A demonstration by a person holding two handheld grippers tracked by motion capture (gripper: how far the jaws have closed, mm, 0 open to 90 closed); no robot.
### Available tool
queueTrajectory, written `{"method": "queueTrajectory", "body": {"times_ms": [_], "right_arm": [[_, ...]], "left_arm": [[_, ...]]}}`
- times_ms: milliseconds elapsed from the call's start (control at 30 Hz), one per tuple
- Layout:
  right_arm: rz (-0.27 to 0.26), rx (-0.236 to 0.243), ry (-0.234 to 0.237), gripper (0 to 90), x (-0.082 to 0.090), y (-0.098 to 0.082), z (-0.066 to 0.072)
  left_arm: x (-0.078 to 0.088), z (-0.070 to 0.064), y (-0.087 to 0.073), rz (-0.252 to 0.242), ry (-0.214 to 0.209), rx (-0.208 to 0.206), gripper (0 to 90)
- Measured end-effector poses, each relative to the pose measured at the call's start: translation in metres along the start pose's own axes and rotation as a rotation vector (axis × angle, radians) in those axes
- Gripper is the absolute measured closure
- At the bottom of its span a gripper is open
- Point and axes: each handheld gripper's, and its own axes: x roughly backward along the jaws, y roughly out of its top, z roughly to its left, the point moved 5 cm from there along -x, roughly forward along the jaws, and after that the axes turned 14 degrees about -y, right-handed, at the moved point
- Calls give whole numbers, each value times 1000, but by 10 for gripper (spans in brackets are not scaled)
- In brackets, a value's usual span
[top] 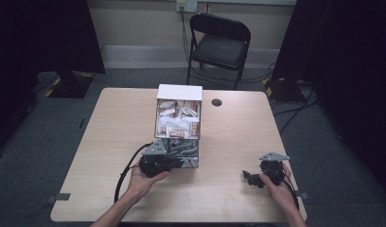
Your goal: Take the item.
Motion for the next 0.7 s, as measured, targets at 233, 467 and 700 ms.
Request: {"method": "queueTrajectory", "body": {"times_ms": [233, 467, 700], "right_arm": [[0, 0, 0, 0, 0, 0, 0], [0, 1, 0, 0, 0, 0, 0], [1, 0, 0, 0, 0, 0, 0]], "left_arm": [[2, -2, 1, -17, -5, 7, 887], [7, -5, 2, -35, -22, 10, 887], [9, -6, 3, -45, -33, 15, 888]]}}
